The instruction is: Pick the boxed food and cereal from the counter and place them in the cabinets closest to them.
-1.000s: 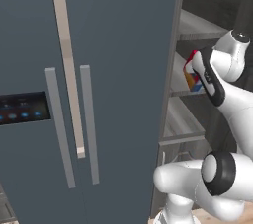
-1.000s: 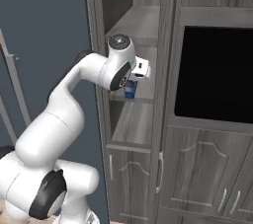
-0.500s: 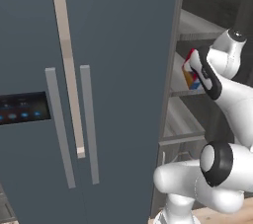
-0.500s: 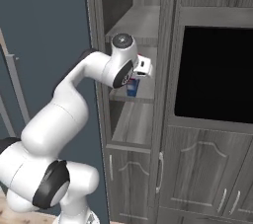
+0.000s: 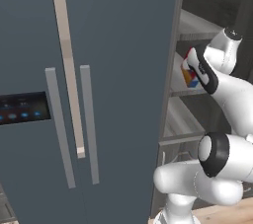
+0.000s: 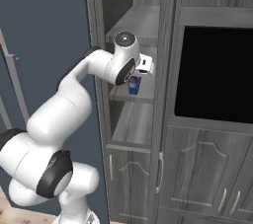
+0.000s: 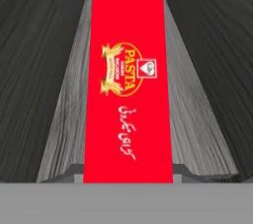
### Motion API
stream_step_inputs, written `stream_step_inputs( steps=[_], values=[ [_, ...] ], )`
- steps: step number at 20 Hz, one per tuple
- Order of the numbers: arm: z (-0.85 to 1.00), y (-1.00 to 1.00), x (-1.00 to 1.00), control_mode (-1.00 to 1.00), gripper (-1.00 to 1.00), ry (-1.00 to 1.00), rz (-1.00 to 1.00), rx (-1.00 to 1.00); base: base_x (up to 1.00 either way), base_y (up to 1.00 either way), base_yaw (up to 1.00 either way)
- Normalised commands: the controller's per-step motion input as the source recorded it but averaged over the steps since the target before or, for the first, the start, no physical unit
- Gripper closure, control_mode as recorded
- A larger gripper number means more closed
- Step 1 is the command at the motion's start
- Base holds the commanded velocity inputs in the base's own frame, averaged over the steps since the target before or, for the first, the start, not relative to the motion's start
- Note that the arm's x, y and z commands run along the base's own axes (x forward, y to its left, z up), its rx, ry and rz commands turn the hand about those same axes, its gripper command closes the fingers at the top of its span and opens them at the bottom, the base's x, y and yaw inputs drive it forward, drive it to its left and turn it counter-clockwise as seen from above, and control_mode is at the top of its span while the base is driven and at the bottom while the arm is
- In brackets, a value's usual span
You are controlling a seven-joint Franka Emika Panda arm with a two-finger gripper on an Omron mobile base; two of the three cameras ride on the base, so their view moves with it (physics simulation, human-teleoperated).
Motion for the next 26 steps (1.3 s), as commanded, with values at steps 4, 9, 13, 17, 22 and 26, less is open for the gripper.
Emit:
stream_step_inputs(
  steps=[4,9,13,17,22,26],
  values=[
    [0.00,-0.03,0.19,-1.00,1.00,0.00,0.00,0.00,0.00,0.00,0.00],
    [0.00,-0.01,0.08,-1.00,1.00,0.00,0.00,0.00,0.00,0.00,0.00],
    [0.00,0.00,0.14,-1.00,1.00,0.00,0.00,0.00,0.00,0.00,0.00],
    [0.00,0.00,0.11,-1.00,1.00,0.00,0.00,0.00,0.00,0.00,0.00],
    [-0.01,0.00,0.08,-1.00,1.00,0.00,0.00,0.00,0.00,0.00,0.00],
    [0.00,0.00,0.02,-1.00,1.00,0.00,0.00,0.00,0.00,0.00,0.00]
  ],
)
